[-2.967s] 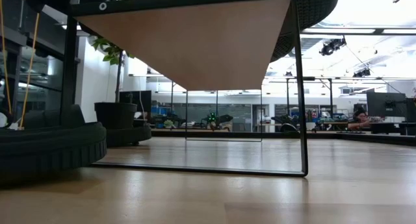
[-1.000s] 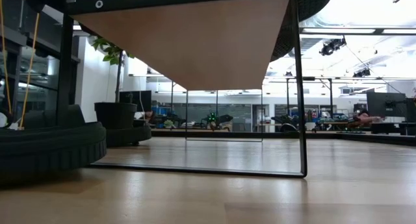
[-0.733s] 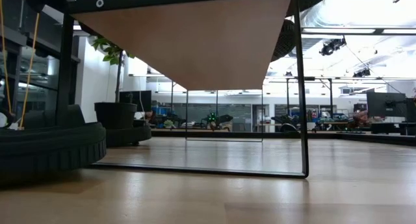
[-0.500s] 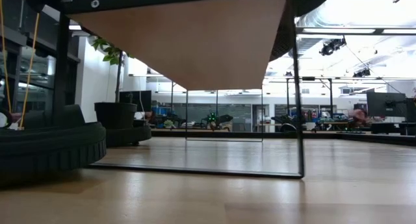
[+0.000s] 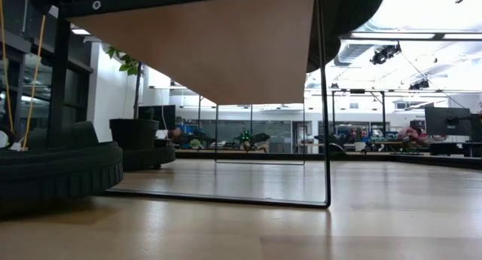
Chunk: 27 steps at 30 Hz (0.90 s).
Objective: Pick and place slides into the shelf
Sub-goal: Adjust the black slides on the shelf
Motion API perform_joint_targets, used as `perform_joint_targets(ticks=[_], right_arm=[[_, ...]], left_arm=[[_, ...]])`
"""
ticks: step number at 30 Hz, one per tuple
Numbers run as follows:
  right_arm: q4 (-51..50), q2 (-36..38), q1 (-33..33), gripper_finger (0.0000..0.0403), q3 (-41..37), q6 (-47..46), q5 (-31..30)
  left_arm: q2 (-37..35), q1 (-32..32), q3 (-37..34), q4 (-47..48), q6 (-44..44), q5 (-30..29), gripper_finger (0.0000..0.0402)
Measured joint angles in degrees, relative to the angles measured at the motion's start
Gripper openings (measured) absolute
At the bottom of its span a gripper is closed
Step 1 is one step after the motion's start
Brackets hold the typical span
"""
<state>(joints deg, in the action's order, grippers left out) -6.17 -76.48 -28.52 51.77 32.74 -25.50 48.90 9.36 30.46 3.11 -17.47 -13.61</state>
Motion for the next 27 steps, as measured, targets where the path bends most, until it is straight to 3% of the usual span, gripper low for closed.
perform_joint_targets(ticks=[7, 27], right_arm=[[5.6, 6.5, 0.0, 0.0, -6.6, -0.1, 3.5], [18.2, 0.8, 0.4, 0.0, -8.8, 2.1, 3.4]], left_arm=[[0.0, 0.0, 0.0, -0.1, 0.0, -0.4, 0.0303], [0.0, 0.0, 0.0, -0.2, 0.0, -0.7, 0.0303]])
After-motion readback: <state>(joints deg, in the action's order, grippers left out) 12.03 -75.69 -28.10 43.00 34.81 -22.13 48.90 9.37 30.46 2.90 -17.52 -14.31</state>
